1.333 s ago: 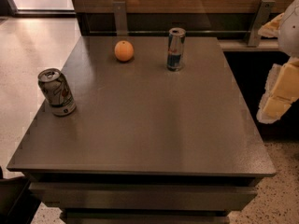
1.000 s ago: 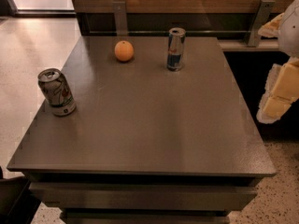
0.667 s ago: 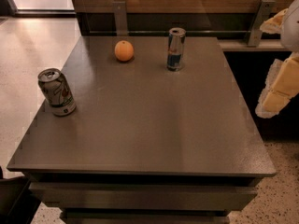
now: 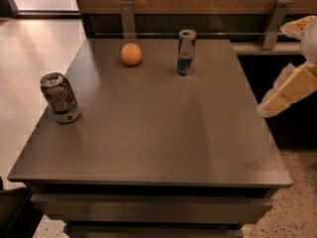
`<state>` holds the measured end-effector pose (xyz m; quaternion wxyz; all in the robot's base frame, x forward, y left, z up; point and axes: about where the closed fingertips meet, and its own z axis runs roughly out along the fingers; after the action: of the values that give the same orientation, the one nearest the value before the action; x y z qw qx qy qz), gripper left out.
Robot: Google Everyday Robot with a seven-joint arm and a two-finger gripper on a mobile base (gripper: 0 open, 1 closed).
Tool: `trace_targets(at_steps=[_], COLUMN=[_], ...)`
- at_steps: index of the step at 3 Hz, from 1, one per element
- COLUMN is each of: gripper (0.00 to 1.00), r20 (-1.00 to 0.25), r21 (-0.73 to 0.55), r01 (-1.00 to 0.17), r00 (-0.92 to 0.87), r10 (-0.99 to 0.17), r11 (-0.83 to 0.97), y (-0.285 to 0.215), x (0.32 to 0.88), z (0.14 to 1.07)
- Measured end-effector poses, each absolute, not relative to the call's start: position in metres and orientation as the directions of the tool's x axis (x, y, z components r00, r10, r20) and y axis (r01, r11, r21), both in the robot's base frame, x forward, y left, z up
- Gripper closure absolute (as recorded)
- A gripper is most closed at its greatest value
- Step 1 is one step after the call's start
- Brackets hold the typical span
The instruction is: Move redbull can near 7up can
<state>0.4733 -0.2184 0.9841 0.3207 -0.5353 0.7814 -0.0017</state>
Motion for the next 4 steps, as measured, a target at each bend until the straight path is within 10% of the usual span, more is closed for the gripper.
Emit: trace_targets(at_steps=[4], gripper=[0.00], r20=[-0.869], r21=[-0.262], r01=[-0.770], r00=[-0.074], r10=[-0.489], r11=[0.582], y=[-0.182], x=[0.610], z=[0.967])
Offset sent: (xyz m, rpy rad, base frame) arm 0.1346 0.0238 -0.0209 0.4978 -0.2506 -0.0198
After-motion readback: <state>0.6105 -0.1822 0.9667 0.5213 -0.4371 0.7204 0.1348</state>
